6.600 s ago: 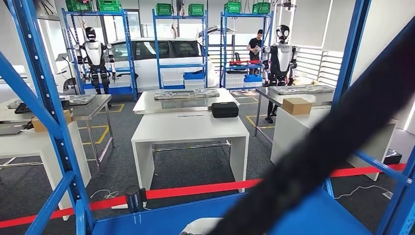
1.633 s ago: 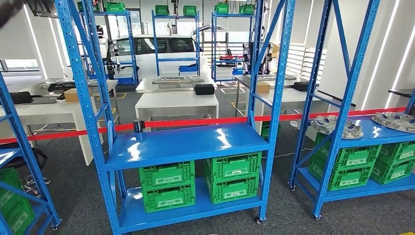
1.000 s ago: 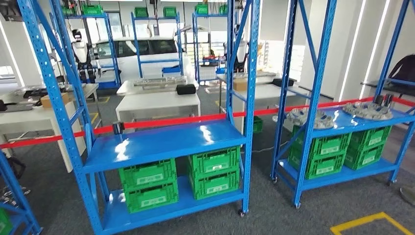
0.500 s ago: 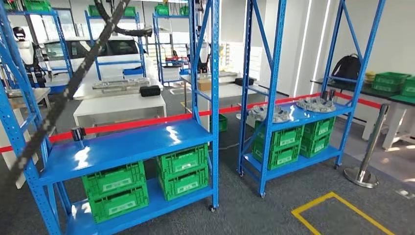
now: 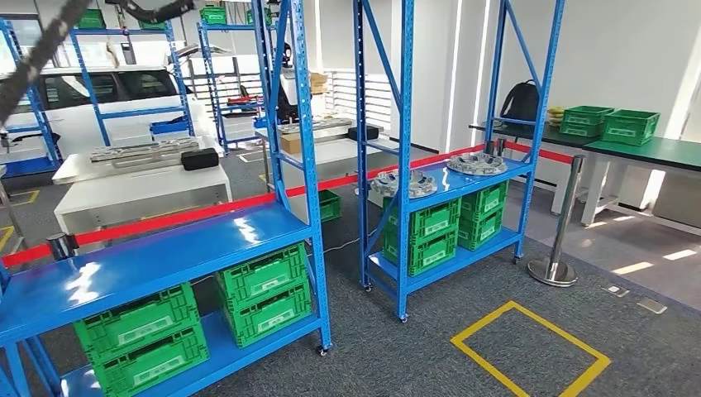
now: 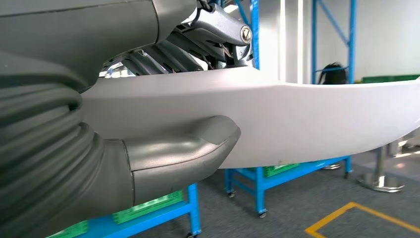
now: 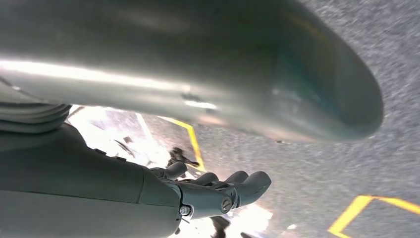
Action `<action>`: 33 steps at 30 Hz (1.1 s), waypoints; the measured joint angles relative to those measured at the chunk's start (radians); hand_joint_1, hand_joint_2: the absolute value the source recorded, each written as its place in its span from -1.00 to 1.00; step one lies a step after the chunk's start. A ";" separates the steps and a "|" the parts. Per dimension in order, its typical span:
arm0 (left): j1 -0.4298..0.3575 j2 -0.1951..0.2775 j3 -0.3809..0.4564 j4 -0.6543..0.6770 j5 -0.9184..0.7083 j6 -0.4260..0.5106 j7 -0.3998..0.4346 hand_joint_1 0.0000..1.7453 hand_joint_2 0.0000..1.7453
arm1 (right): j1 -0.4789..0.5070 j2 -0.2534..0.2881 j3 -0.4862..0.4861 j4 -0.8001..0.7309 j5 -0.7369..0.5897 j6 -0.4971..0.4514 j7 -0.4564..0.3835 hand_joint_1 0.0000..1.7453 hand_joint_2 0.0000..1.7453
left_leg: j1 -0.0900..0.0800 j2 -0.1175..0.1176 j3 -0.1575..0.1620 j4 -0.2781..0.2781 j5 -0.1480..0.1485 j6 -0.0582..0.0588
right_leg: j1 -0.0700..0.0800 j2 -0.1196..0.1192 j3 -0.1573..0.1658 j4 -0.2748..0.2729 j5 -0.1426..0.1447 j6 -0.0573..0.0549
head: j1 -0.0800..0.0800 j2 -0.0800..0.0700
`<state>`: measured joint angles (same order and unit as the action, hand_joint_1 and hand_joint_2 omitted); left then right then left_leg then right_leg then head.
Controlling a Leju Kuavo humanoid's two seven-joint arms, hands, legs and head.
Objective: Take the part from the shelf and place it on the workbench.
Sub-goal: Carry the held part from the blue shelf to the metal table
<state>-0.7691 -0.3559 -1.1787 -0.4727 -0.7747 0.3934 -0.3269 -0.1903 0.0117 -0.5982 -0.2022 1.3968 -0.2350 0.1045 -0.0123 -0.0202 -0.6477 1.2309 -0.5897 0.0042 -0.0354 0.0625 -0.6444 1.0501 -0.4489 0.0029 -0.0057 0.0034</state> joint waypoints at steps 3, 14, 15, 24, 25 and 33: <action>-0.001 -0.002 0.005 -0.002 -0.004 -0.001 -0.003 1.00 1.00 | 0.000 0.001 0.000 0.000 -0.004 0.000 0.000 -1.00 -1.00 | -0.009 -0.056 0.097 -0.197 0.076 0.030 | -0.007 0.053 -0.009 -0.011 0.020 0.028 | -0.001 0.000; 0.000 -0.005 0.020 -0.006 -0.040 -0.020 -0.007 1.00 1.00 | -0.002 0.000 0.000 0.000 -0.003 -0.009 0.000 -1.00 -1.00 | -0.002 0.092 0.071 -0.201 0.101 0.034 | 0.000 -0.090 -0.027 0.097 -0.048 0.063 | 0.009 0.000; -0.001 -0.005 0.022 -0.007 -0.041 -0.020 -0.006 1.00 1.00 | -0.003 0.000 0.000 -0.001 -0.003 -0.009 0.000 -1.00 -1.00 | -0.005 0.103 0.067 -0.192 0.095 0.028 | 0.001 -0.110 0.002 0.045 -0.034 0.058 | 0.009 0.000; 0.002 0.004 0.034 -0.011 -0.048 -0.019 0.000 1.00 1.00 | -0.001 0.002 -0.001 0.000 -0.003 -0.010 -0.005 -1.00 -1.00 | 0.000 0.033 0.002 -0.006 -0.042 -0.018 | -0.004 -0.061 0.008 -0.001 -0.008 0.003 | 0.001 0.000; 0.004 0.007 0.034 -0.010 -0.050 -0.019 0.000 1.00 1.00 | -0.002 0.002 -0.001 0.000 -0.003 -0.010 -0.005 -1.00 -1.00 | 0.001 0.028 -0.020 0.047 -0.065 -0.018 | -0.004 -0.049 0.004 -0.002 -0.005 0.002 | 0.000 0.000; 0.016 0.011 0.034 -0.011 -0.063 -0.019 0.002 1.00 1.00 | 0.001 0.008 -0.001 0.000 -0.003 -0.006 0.000 -1.00 -1.00 | -0.003 -0.045 0.097 -0.188 0.065 0.007 | -0.009 0.040 -0.008 -0.010 0.020 0.036 | 0.000 0.000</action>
<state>-0.7527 -0.3453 -1.1444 -0.4840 -0.8376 0.3746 -0.3252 -0.1894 0.0198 -0.5989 -0.2026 1.3936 -0.2408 0.1041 -0.0152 -0.0657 -0.5506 1.0428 -0.5247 0.0116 -0.0442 0.1024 -0.6524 1.0403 -0.4292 0.0387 -0.0057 0.0037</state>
